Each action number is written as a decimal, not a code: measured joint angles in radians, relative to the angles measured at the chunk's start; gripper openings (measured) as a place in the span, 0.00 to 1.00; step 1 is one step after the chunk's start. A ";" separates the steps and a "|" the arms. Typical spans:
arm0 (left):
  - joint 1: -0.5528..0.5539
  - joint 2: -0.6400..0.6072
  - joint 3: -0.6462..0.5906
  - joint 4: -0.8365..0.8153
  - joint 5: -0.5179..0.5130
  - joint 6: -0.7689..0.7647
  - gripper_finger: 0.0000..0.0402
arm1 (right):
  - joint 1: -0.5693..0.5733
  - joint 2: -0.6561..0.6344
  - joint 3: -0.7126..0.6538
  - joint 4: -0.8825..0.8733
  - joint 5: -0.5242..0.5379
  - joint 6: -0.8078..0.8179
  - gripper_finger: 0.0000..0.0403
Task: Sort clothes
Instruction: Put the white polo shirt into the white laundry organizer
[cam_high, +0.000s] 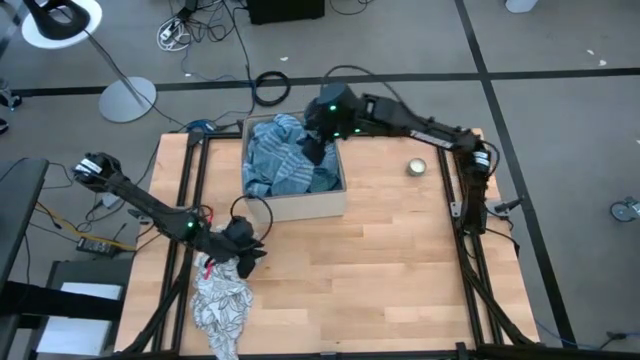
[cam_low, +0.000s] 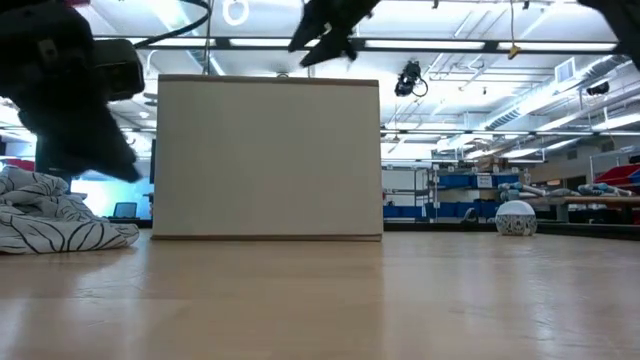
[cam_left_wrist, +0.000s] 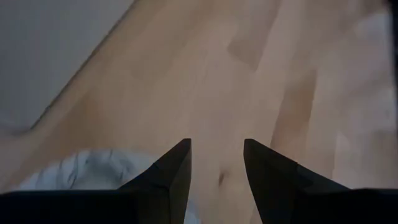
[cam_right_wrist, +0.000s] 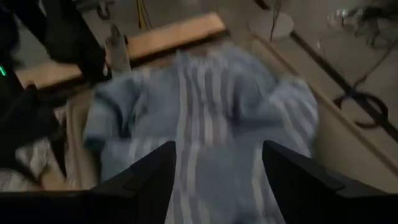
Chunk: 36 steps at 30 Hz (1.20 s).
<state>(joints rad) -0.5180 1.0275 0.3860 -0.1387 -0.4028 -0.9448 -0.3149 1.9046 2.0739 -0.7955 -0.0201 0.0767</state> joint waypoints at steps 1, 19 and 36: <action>-0.013 0.000 0.034 -0.077 0.002 -0.025 0.38 | 0.000 -0.016 0.000 -0.039 0.001 -0.001 0.60; -0.188 0.176 0.355 -0.801 0.237 -0.467 0.34 | 0.147 -0.288 -0.324 -0.375 0.062 0.048 0.60; -0.293 0.368 0.343 -0.753 0.275 -0.748 0.12 | 0.475 -0.828 -1.298 0.369 0.402 0.507 0.59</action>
<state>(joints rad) -0.8108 1.3951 0.7287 -0.8912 -0.1273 -1.6930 0.1604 1.0765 0.7755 -0.4263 0.3822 0.5836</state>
